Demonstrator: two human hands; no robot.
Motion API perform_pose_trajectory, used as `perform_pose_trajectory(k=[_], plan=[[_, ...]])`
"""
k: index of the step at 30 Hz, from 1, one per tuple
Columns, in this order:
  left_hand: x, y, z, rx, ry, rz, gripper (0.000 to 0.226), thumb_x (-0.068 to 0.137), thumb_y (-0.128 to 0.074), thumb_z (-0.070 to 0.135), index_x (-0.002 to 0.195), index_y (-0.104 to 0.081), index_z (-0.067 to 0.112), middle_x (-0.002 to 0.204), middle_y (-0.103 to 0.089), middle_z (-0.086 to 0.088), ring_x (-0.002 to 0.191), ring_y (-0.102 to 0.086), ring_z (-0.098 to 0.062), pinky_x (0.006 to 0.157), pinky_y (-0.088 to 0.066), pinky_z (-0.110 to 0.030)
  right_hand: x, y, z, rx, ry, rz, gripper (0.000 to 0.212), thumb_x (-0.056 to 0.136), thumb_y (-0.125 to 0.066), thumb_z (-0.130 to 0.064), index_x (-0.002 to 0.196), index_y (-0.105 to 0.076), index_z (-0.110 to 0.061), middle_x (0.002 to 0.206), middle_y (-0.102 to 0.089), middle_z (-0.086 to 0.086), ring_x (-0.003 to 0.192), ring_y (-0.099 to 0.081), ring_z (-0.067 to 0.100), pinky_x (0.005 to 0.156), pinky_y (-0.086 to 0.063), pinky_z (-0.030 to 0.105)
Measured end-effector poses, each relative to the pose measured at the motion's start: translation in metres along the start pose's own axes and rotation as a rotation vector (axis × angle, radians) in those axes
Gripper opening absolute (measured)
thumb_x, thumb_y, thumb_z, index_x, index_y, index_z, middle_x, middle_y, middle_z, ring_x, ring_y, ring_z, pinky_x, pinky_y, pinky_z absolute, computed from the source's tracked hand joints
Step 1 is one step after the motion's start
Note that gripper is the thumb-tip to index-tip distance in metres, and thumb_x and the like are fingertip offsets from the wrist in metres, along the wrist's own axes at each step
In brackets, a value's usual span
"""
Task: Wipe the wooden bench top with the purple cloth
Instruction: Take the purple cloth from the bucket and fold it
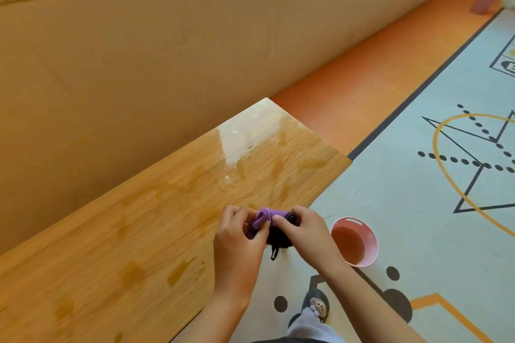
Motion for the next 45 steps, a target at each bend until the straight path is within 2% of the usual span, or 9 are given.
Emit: perform_pose_trajectory(k=[4,8,13,20,24,27,33,37,45], plan=[[0.009,0.000,0.007,0.073,-0.094,-0.015,0.009,0.081,-0.075,0.024,0.089,-0.070,0.025,0.084,-0.054,0.016,0.080,-0.056,-0.004,0.066,-0.049,-0.020,-0.004,-0.017,0.001,0.561,-0.140,-0.217,0.025,0.093,-0.056,-0.031,0.087,-0.073,-0.013,0.085,-0.073,0.009,0.083,-0.071,0.016,0.071,-0.058,0.028],[0.002,-0.011,0.014,0.118,-0.220,-0.128,0.021,0.080,-0.074,0.022,0.101,-0.070,0.023,0.090,-0.058,0.014,0.087,-0.053,-0.005,0.075,-0.044,-0.018,0.000,-0.023,-0.007,0.672,-0.118,-0.229,0.030,0.083,-0.065,-0.041,0.080,-0.073,-0.013,0.073,-0.072,0.006,0.076,-0.071,0.018,0.067,-0.056,0.023],[-0.010,-0.009,-0.002,0.005,-0.131,-0.192,0.033,0.081,-0.071,0.012,0.112,-0.068,0.024,0.101,-0.065,0.017,0.097,-0.059,-0.003,0.085,-0.045,-0.015,0.015,-0.039,-0.001,0.664,-0.156,-0.198,0.025,0.085,-0.068,-0.025,0.100,-0.063,-0.006,0.073,-0.073,0.002,0.072,-0.072,0.018,0.060,-0.054,0.022],[-0.019,0.031,-0.056,-0.188,0.193,-0.149,0.029,0.085,-0.066,0.008,0.102,-0.065,0.031,0.094,-0.070,0.022,0.093,-0.065,0.002,0.081,-0.048,-0.012,0.019,-0.083,0.011,0.499,-0.099,-0.289,0.024,0.083,-0.071,-0.026,0.096,-0.064,-0.007,0.075,-0.071,0.010,0.067,-0.070,0.023,0.061,-0.054,0.027],[-0.038,0.061,-0.095,-0.037,0.277,-0.083,0.025,0.088,-0.065,0.016,0.100,-0.061,0.037,0.095,-0.065,0.022,0.097,-0.058,0.006,0.084,-0.046,-0.015,0.017,-0.096,0.020,0.283,-0.008,-0.270,0.017,0.079,-0.074,-0.028,0.079,-0.065,-0.013,0.062,-0.064,-0.009,0.059,-0.062,0.004,0.052,-0.048,0.019],[-0.060,0.078,-0.127,0.189,0.296,-0.086,0.032,0.089,-0.064,0.023,0.116,-0.054,0.035,0.118,-0.051,0.023,0.116,-0.046,0.003,0.099,-0.037,-0.019,0.012,-0.102,0.034,0.146,0.036,-0.237,0.018,0.079,-0.074,-0.031,0.077,-0.061,-0.018,0.062,-0.063,-0.012,0.058,-0.058,-0.001,0.051,-0.045,0.014],[-0.110,0.108,-0.195,0.395,0.423,-0.113,0.070,0.088,-0.064,0.035,0.147,-0.028,0.025,0.151,-0.023,0.009,0.139,-0.021,-0.011,0.116,-0.022,-0.033,-0.012,-0.122,0.079,0.125,-0.066,-0.160,0.018,0.078,-0.075,-0.026,0.086,-0.061,-0.020,0.074,-0.069,-0.005,0.072,-0.067,0.010,0.063,-0.052,0.024],[-0.118,0.102,-0.212,0.507,0.306,-0.224,0.073,0.089,-0.062,0.035,0.150,-0.024,0.018,0.156,-0.021,0.001,0.143,-0.020,-0.018,0.116,-0.020,-0.038,-0.028,-0.127,0.098,0.174,-0.152,-0.080,0.018,0.079,-0.074,-0.025,0.091,-0.061,-0.022,0.082,-0.071,0.001,0.079,-0.068,0.015,0.073,-0.056,0.034],[-0.087,-0.002,-0.163,0.621,-0.092,-0.462,0.080,0.075,-0.077,0.029,0.143,-0.037,0.010,0.146,-0.044,-0.008,0.136,-0.042,-0.025,0.108,-0.026,-0.036,-0.025,-0.067,0.133,0.199,-0.202,0.045,0.016,0.082,-0.072,-0.025,0.093,-0.061,-0.018,0.084,-0.067,0.000,0.078,-0.065,0.011,0.059,-0.049,0.015]])
Point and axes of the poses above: each hand's wrist, its own x-axis towards the middle knuckle, its own y-axis out of the back of the hand, z = x × y, the point moved 7 cm from there along x, towards the middle knuckle
